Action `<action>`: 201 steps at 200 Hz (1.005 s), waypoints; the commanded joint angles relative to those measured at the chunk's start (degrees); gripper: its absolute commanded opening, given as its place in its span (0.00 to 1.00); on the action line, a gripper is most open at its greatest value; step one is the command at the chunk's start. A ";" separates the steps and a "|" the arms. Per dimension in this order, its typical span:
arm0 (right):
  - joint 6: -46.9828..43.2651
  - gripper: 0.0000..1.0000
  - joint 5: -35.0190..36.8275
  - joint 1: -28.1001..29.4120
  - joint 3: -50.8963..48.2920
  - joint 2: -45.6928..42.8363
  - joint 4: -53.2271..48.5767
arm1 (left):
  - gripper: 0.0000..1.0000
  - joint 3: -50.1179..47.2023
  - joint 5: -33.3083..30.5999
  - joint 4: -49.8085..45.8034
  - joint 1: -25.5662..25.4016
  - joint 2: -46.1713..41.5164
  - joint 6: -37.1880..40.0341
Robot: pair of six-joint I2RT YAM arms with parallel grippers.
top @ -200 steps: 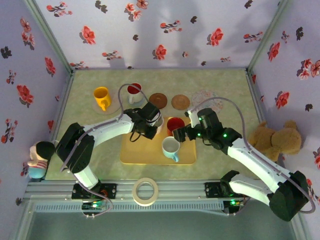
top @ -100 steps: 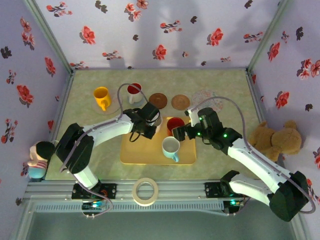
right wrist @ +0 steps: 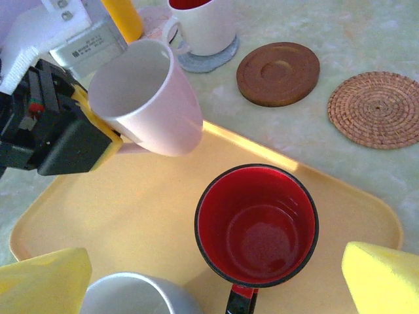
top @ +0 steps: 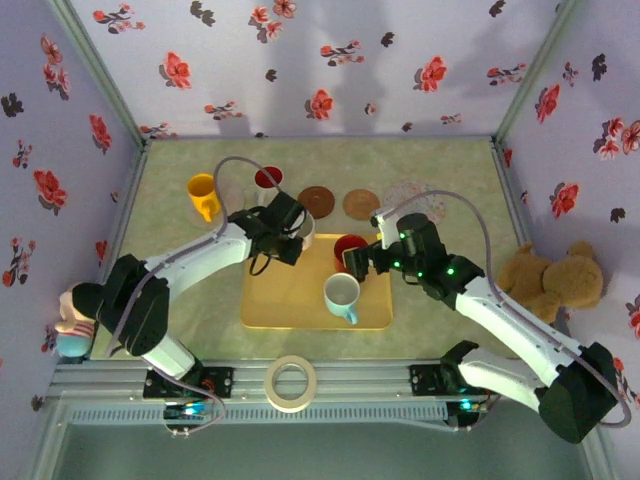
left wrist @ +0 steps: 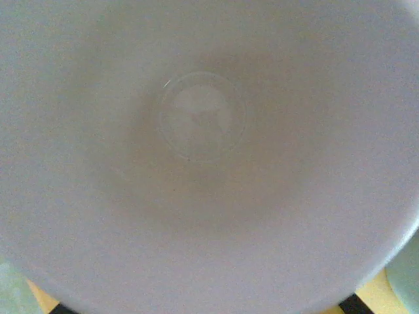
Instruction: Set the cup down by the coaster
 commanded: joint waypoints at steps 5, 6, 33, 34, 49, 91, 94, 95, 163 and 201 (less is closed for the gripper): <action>1.06 0.99 1.69 0.10 2.60 0.58 2.35 | 0.00 3.80 -1.41 2.37 1.23 -2.82 0.57; 1.08 0.99 1.71 0.13 2.62 0.60 2.42 | 0.00 3.86 -1.42 2.39 1.21 -2.84 0.61; 1.70 0.99 2.00 0.15 2.96 1.43 4.57 | 0.00 5.59 -1.05 3.36 2.18 -2.17 1.46; 1.71 0.99 2.00 0.15 2.97 1.47 4.67 | 0.00 5.64 -1.06 3.37 2.21 -2.17 1.50; 1.96 0.99 2.31 0.07 3.47 2.18 5.10 | 0.00 6.69 -0.46 4.01 2.81 -1.39 2.09; 3.09 0.99 4.14 0.06 4.08 3.93 7.81 | 0.00 9.72 0.55 6.23 4.68 1.74 3.96; 3.30 0.99 4.46 0.04 4.12 4.08 7.95 | 0.00 10.03 0.71 6.34 4.75 2.17 4.19; 3.34 0.99 4.55 0.05 4.16 4.11 7.99 | 0.00 10.14 0.74 6.39 4.78 2.29 4.23; 4.22 0.99 7.01 -0.30 6.95 9.17 10.09 | 0.00 18.25 4.54 7.57 5.94 11.83 6.78; 4.17 0.99 7.72 -0.91 8.64 12.14 11.13 | 0.00 22.10 5.96 7.02 6.73 16.31 8.94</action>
